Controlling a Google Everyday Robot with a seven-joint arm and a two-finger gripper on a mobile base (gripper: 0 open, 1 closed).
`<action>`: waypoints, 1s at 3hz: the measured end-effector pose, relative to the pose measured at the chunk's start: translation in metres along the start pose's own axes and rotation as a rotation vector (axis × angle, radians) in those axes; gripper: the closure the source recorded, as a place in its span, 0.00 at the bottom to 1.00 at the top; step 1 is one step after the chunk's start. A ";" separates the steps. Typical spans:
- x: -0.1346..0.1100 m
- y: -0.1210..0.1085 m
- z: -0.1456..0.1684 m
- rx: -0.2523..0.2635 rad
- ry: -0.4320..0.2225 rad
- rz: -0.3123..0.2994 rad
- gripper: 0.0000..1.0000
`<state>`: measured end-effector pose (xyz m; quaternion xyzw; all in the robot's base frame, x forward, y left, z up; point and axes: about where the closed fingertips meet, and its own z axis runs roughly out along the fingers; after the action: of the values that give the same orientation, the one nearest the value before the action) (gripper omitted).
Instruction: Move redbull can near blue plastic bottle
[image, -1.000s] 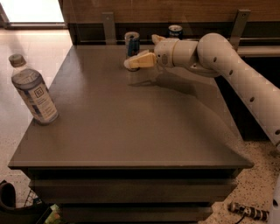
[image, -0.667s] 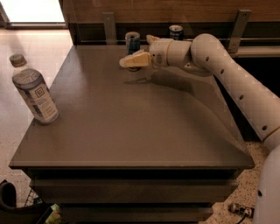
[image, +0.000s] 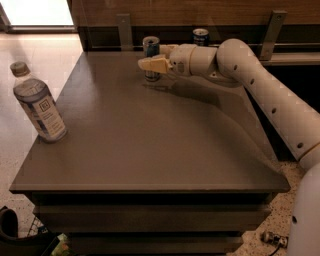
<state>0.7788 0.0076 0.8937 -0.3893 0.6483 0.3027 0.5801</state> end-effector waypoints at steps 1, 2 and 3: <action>0.000 0.002 0.003 -0.005 0.000 0.000 0.61; 0.000 0.004 0.006 -0.010 0.000 0.001 0.91; 0.000 0.006 0.008 -0.014 -0.001 0.001 1.00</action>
Offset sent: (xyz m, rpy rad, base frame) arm -0.0003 0.0025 -0.0004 0.0004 0.0007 0.0035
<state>0.7777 0.0170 0.8922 -0.3928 0.6463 0.3075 0.5775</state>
